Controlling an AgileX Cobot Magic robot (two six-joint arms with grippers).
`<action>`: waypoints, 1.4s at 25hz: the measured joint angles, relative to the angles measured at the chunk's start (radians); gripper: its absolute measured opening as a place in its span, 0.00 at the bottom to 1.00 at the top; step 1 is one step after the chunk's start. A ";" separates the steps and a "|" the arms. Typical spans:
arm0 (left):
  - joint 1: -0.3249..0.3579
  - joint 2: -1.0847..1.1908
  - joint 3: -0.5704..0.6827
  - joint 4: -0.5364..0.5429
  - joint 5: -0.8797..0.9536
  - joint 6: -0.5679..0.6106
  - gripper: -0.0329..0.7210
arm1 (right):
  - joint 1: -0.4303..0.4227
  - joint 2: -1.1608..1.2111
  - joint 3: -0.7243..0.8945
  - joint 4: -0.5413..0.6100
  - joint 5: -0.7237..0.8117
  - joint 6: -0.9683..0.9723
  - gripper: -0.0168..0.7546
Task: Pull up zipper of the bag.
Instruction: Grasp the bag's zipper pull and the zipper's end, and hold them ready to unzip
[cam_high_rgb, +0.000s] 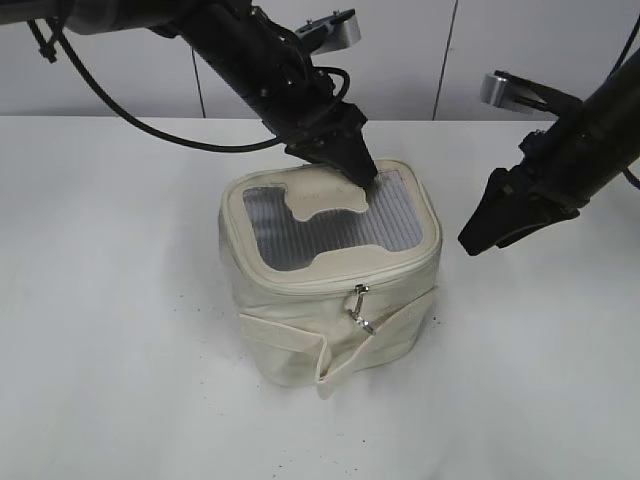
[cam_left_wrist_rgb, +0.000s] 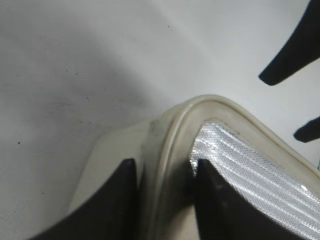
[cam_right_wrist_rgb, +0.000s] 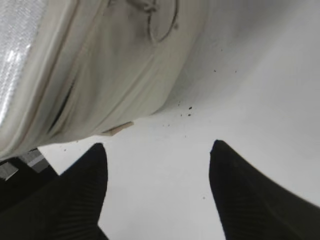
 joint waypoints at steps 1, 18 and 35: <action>-0.001 0.000 -0.001 0.000 0.001 0.000 0.32 | -0.002 0.000 0.014 0.006 -0.030 -0.013 0.67; -0.006 0.006 -0.009 -0.077 0.087 0.113 0.10 | -0.012 0.000 0.037 0.052 -0.119 -0.156 0.67; -0.046 0.006 -0.009 -0.062 0.078 0.123 0.10 | -0.014 -0.001 0.107 0.182 -0.107 -0.278 0.67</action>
